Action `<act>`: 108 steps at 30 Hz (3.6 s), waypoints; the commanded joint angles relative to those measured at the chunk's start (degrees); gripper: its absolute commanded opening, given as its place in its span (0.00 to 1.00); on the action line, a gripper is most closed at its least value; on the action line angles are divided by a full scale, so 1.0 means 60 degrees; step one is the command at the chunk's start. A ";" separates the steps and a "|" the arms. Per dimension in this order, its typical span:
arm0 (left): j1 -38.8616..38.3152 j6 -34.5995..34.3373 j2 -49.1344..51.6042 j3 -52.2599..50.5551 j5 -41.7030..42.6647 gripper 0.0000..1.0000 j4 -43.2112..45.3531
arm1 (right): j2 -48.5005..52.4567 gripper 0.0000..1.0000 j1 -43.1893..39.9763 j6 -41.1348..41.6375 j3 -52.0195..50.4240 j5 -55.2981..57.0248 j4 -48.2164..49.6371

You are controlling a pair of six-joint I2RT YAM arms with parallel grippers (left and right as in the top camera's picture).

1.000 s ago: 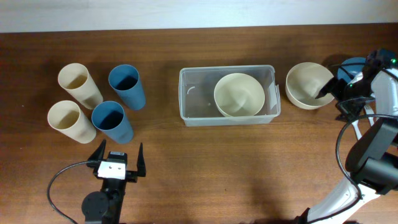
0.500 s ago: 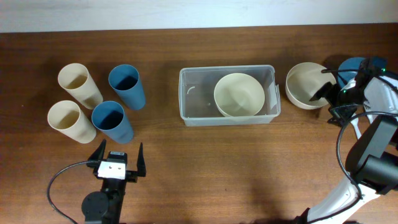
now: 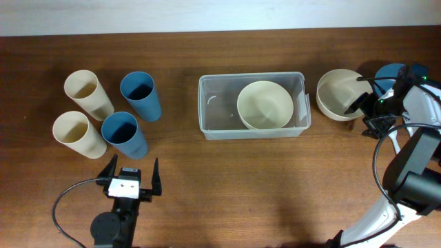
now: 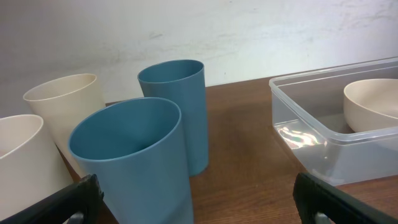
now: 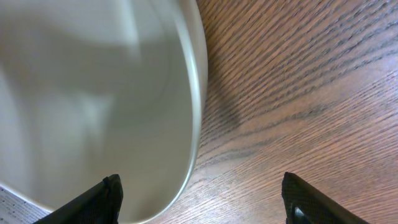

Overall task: Pack container
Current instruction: 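Grasp the rim of the second cream bowl with the right gripper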

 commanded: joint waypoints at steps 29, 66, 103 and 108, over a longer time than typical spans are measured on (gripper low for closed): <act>-0.0029 0.0157 -0.0066 -0.0029 -0.0033 1.00 -0.0062 | -0.0073 0.50 0.0051 -0.0040 -0.0098 0.0270 0.0426; -0.0029 0.0157 -0.0066 -0.0029 -0.0033 1.00 -0.0062 | 0.0066 0.04 0.0470 0.0393 -0.0084 -0.0554 0.1137; -0.0029 0.0157 -0.0066 -0.0029 -0.0033 1.00 -0.0062 | -0.0572 0.63 0.0492 0.0357 0.0685 0.0058 -0.0539; -0.0029 0.0157 -0.0066 -0.0029 -0.0033 1.00 -0.0062 | -0.0572 0.64 0.0492 0.0586 0.0084 -0.0018 -0.0007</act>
